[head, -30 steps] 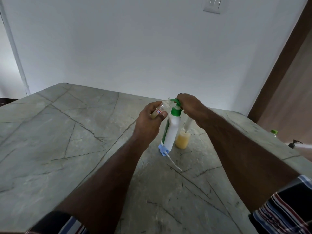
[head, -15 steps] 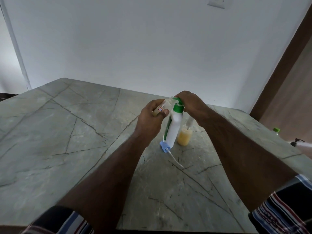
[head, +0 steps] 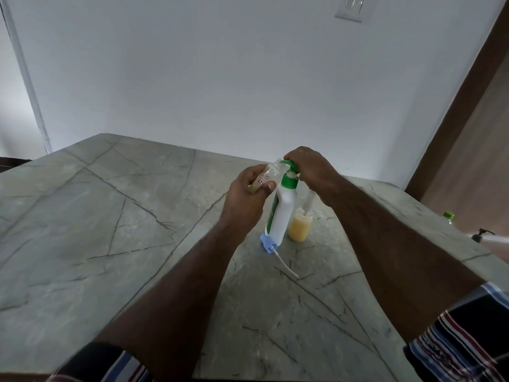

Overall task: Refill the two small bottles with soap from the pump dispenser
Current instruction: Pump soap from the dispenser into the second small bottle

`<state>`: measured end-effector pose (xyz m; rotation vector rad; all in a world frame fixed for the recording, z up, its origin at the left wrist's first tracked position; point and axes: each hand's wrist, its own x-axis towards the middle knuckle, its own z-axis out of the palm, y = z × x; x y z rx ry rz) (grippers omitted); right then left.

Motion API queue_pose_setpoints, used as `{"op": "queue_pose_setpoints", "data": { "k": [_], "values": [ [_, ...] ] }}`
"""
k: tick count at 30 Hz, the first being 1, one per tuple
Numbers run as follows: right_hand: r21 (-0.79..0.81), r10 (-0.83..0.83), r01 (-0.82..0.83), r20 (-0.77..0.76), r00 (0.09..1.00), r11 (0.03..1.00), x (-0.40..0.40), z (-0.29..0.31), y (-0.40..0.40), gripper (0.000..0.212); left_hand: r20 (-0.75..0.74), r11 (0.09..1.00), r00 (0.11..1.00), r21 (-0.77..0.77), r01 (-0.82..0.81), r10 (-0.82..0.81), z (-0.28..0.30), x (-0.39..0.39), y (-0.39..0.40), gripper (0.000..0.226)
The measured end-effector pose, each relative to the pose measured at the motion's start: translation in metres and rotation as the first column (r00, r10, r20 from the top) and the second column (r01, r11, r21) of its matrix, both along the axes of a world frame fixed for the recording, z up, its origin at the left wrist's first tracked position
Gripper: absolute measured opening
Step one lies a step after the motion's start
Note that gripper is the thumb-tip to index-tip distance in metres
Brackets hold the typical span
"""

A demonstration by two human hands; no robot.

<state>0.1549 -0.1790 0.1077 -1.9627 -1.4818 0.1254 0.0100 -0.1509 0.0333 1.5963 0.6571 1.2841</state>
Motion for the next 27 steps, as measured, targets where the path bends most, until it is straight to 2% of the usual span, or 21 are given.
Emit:
{"op": "queue_pose_setpoints", "data": {
  "k": [2, 5, 10, 16, 22, 27],
  "values": [
    [-0.011, -0.011, 0.011, -0.077, 0.997, 1.000, 0.000, -0.004, 0.000, 0.030, -0.007, 1.000, 1.000, -0.003, -0.004, 0.004, -0.001, 0.000, 0.001, 0.032],
    [-0.004, 0.003, -0.004, -0.058, 0.998, 1.000, 0.001, -0.013, 0.002, 0.028, -0.034, 1.000, 0.999, 0.003, -0.012, 0.012, -0.003, -0.001, 0.002, 0.034],
    [0.064, -0.024, 0.034, -0.150, 0.988, 0.997, 0.004, -0.012, 0.003, 0.034, -0.027, 1.000, 1.000, 0.006, -0.008, 0.009, -0.003, -0.001, 0.000, 0.033],
    [0.056, -0.044, 0.049, -0.103, 0.994, 0.997, 0.003, 0.000, -0.001, 0.035, -0.005, 1.000, 1.000, -0.001, 0.011, -0.011, -0.001, 0.000, 0.000, 0.032],
    [0.061, -0.006, 0.022, -0.248, 0.969, 0.998, -0.002, -0.004, -0.001, 0.033, -0.002, 1.000, 1.000, 0.009, -0.001, 0.001, -0.003, 0.000, 0.001, 0.029],
    [0.050, 0.013, -0.003, -0.199, 0.980, 0.999, -0.003, -0.011, -0.003, 0.031, -0.028, 1.000, 1.000, 0.004, 0.000, 0.001, -0.004, -0.001, 0.003, 0.029]
  ]
}}
